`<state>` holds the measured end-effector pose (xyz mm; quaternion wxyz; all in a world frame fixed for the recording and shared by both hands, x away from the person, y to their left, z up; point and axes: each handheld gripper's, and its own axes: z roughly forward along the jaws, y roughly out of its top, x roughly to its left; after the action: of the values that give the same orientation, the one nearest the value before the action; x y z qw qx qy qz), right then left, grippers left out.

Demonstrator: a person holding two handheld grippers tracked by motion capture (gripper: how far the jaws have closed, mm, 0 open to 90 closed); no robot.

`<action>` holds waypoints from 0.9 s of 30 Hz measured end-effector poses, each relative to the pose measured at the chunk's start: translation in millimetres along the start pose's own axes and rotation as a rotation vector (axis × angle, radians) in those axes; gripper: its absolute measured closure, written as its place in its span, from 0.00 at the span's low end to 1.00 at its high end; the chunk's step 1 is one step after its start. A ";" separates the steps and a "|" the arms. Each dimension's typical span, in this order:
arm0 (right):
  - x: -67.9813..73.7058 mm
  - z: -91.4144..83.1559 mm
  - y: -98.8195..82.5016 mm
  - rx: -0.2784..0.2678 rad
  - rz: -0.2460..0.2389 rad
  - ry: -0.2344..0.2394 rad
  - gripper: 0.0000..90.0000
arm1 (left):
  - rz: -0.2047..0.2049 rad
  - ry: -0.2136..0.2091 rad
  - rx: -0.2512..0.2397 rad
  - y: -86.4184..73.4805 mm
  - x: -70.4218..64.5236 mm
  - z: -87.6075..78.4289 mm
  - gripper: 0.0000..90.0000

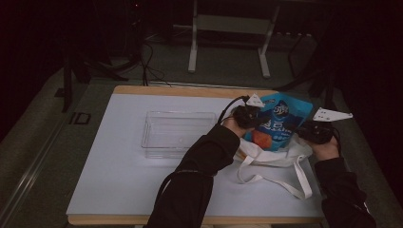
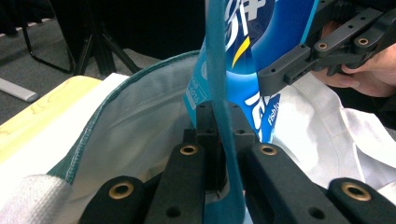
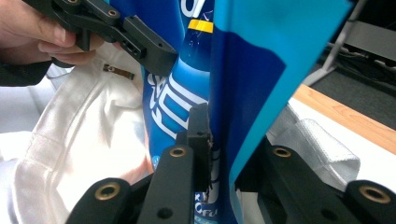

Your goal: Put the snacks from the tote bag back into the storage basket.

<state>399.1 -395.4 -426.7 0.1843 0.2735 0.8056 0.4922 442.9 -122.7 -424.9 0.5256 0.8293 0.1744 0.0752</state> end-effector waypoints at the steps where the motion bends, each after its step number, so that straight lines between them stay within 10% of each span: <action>1: 0.1 0.1 0.3 0.001 0.001 -0.003 0.90 | -0.004 0.001 -0.002 0.1 0.1 0.1 0.98; 27: 7.9 -18.4 32.9 -0.030 -0.002 -0.017 0.97 | 0.015 0.017 -0.039 30.3 -10.5 -24.5 1.00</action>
<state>391.1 -391.2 -389.3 0.1957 0.2739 0.7968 0.5018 432.0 -117.5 -386.4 0.5395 0.8195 0.1713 0.0896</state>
